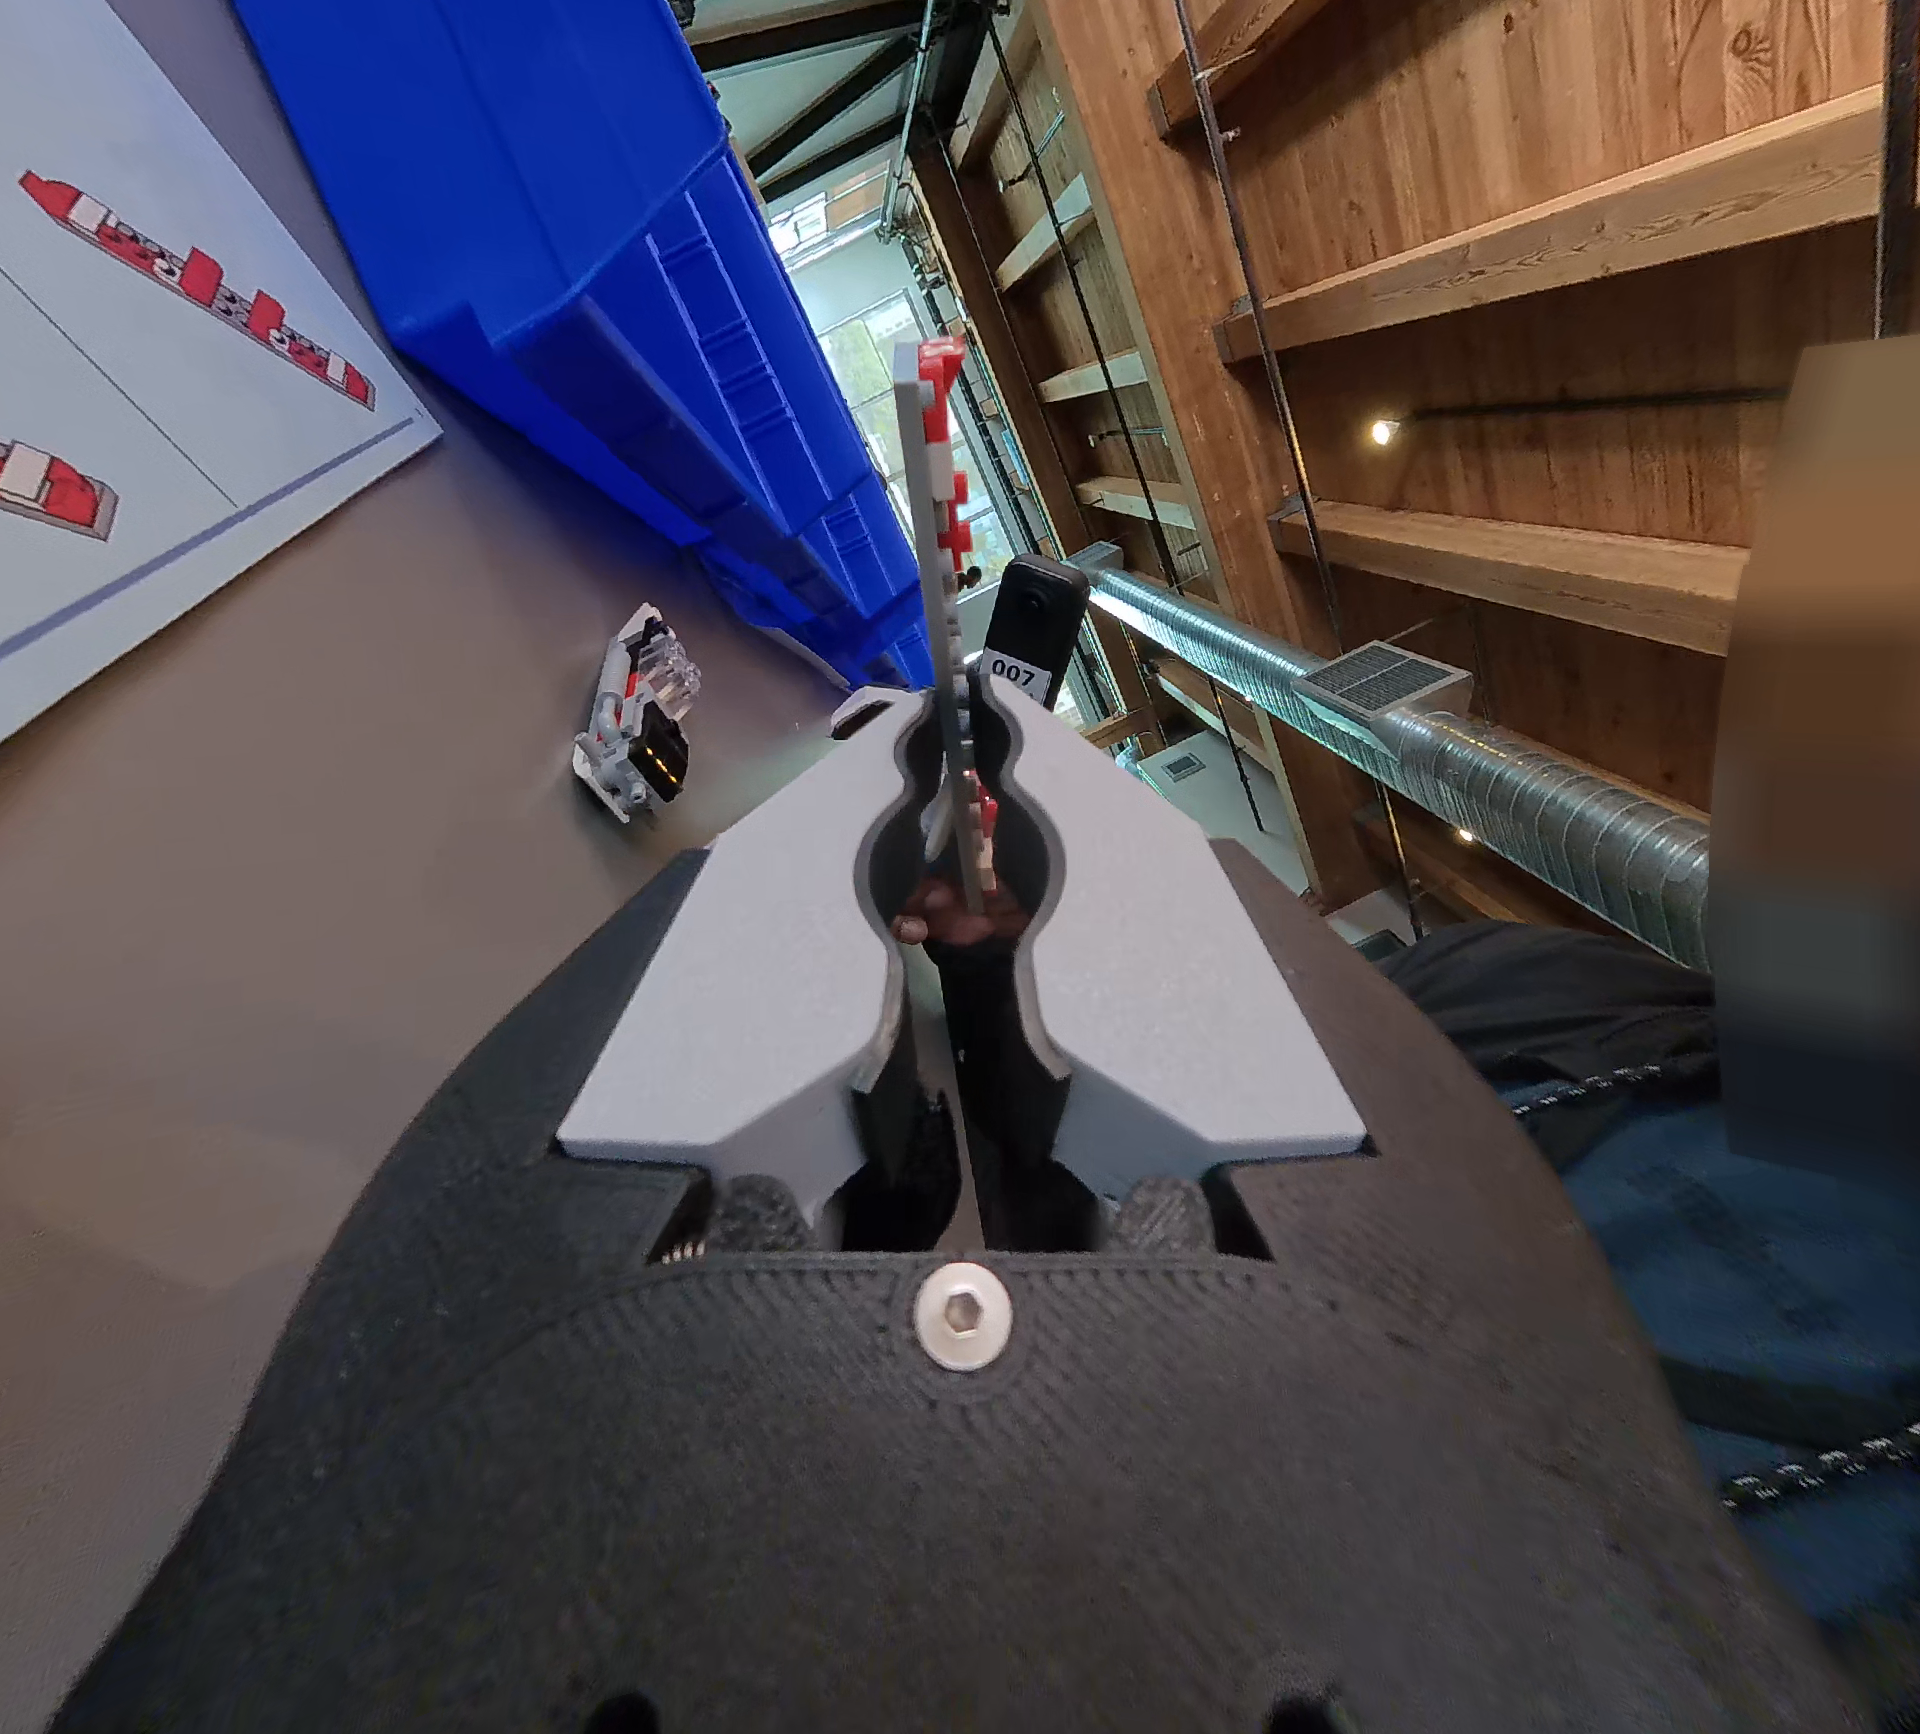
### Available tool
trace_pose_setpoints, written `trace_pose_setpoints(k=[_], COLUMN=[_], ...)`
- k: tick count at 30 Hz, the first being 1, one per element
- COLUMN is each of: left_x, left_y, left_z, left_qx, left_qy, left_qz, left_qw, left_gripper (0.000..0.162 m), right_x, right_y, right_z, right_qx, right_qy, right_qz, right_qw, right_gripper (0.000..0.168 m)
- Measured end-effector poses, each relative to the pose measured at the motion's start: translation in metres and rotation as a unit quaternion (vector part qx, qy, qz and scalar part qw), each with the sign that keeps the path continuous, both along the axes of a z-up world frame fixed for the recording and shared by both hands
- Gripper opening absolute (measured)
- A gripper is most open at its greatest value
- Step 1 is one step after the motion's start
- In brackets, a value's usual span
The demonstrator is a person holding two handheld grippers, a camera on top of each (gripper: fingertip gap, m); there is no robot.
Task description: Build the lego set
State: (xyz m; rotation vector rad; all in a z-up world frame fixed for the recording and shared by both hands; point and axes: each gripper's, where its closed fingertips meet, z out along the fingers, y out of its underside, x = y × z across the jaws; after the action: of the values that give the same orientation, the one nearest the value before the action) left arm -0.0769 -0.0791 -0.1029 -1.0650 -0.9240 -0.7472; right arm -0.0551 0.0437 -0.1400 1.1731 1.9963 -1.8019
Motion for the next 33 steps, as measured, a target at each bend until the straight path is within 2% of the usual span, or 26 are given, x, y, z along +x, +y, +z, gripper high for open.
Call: trace_pose_setpoints(k=[8, 15, 19, 24, 33], left_x=[0.002, 0.007, 0.005, -0.003, -0.014], left_y=[0.002, -0.003, -0.005, -0.004, 0.005], left_z=[0.0, 0.012, 0.01, 0.0, -0.032], left_qx=[0.0, 0.039, 0.046, 0.023, -0.093], left_qy=[0.005, 0.028, 0.01, -0.015, -0.043], left_qz=[-0.008, -0.026, -0.027, -0.001, 0.049], left_qw=[1.0, 0.999, 0.998, 1.0, 0.994], left_gripper=[0.005, 0.004, 0.005, 0.004, 0.004], right_x=[0.001, 0.002, 0.001, -0.001, 0.004], right_y=[0.0, -0.001, -0.001, -0.002, -0.007], right_z=[0.001, 0.001, -0.001, -0.005, -0.008], right_qx=[-0.003, -0.005, -0.002, 0.004, 0.0], right_qy=[0.001, 0.0, -0.005, -0.021, -0.045], right_qz=[0.004, 0.008, 0.005, 0.004, 0.032], right_qw=[1.0, 1.0, 1.0, 1.0, 0.998], right_gripper=[0.025, 0.025, 0.024, 0.024, 0.025])
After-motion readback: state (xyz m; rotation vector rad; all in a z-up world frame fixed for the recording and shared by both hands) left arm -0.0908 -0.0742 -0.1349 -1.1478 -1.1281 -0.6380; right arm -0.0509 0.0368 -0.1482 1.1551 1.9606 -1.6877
